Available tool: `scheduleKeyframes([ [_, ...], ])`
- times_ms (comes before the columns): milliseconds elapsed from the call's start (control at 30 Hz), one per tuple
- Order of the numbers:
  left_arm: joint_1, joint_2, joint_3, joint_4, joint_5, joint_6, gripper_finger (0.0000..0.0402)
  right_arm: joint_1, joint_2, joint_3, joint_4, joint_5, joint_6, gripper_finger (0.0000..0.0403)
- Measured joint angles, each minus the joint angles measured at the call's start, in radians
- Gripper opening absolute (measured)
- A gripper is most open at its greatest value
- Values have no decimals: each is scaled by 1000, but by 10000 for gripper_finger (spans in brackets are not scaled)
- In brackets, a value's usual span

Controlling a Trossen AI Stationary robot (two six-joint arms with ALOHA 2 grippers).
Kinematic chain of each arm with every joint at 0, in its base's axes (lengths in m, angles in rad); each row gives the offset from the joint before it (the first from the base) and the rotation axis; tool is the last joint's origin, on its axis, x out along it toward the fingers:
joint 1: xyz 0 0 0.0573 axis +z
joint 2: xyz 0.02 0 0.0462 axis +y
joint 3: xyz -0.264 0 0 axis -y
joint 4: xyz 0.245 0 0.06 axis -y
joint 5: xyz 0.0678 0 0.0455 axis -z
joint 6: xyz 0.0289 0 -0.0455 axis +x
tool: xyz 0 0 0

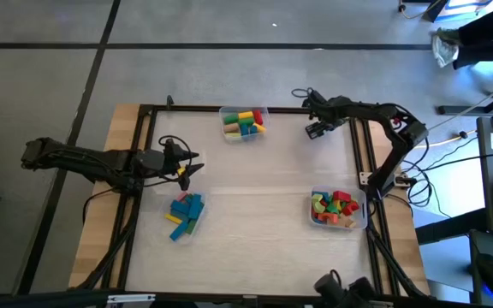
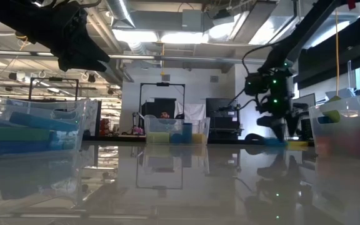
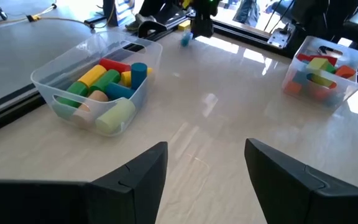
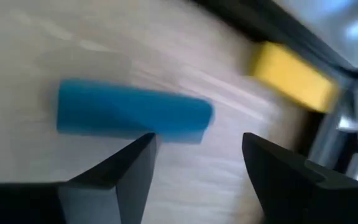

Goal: Sort blocks by size
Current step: Put the blue rectangular block into the bottom left transparent bin

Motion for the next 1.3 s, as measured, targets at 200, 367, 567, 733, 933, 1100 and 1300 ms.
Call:
scheduleKeyframes([
  [200,0,0,0,0,0,6,210,76,5,-4,57,-170,-13,243],
  [367,0,0,0,0,0,7,210,139,5,16,95,-239,-35,243],
  [567,0,0,0,-2,0,6,210,204,5,86,138,-256,-41,243],
  [733,0,0,0,-4,0,3,210,261,9,67,337,-307,-40,243],
  [933,0,0,0,-5,0,5,210,280,75,41,443,-281,-33,243],
  [1100,0,0,0,-9,0,2,210,281,138,41,480,-313,-34,243],
  [1300,0,0,0,-8,0,11,210,281,160,46,475,-319,-36,229],
])
